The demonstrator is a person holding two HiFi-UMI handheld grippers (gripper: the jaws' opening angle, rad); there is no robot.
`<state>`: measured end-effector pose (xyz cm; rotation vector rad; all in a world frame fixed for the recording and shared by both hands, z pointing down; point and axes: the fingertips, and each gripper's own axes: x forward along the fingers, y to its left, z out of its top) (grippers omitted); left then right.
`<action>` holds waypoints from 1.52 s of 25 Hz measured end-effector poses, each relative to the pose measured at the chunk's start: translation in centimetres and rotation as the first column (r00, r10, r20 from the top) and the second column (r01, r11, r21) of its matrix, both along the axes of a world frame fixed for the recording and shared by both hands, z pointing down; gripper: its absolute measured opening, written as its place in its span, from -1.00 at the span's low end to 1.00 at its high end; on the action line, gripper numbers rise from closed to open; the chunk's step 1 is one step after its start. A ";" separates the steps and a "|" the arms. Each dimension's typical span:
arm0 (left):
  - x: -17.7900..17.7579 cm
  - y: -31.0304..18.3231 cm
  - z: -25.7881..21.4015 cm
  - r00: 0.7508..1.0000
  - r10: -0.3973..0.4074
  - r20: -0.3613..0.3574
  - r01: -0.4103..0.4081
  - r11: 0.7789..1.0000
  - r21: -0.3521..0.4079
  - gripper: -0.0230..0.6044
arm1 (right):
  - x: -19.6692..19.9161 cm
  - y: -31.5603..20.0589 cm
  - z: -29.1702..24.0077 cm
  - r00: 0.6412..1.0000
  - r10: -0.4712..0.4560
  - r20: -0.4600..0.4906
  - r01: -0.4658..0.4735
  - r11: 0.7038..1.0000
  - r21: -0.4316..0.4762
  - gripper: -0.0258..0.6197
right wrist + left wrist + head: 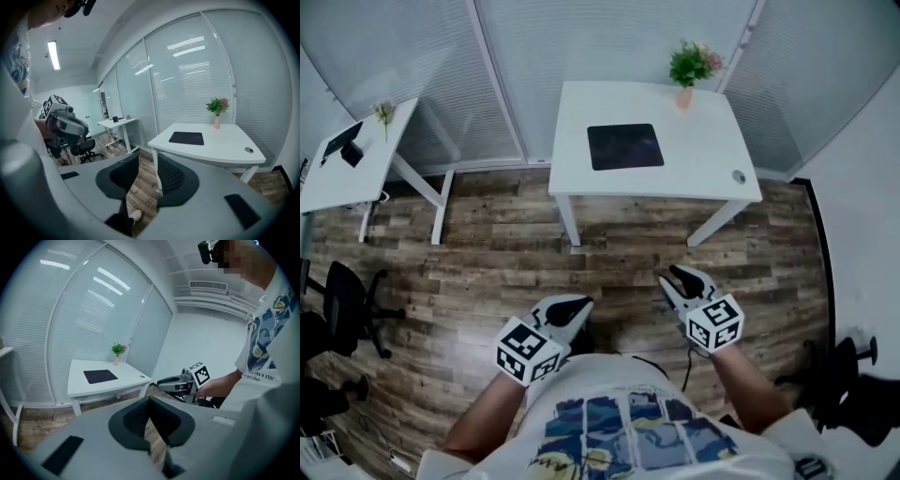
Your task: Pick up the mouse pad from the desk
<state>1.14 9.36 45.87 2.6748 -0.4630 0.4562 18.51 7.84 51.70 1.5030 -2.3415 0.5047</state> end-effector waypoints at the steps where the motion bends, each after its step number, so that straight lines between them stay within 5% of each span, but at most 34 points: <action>1: -0.2 -1.5 -0.1 1.000 0.006 -0.001 -0.006 1.000 0.000 -0.92 | 0.0 -1.5 -0.1 1.000 0.005 -0.009 -0.005 1.000 -0.001 -0.53; 15: -2.8 -15.7 0.8 0.999 0.029 -0.018 -0.030 0.999 -0.025 -0.92 | 1.6 -18.4 2.2 0.996 0.054 -0.069 -0.057 0.998 -0.039 -0.55; 38: 10.0 -33.6 0.7 0.972 -0.228 0.046 0.229 0.973 -0.016 -0.92 | 19.0 -46.5 10.6 0.989 -0.094 -0.116 0.077 0.987 -0.141 -0.52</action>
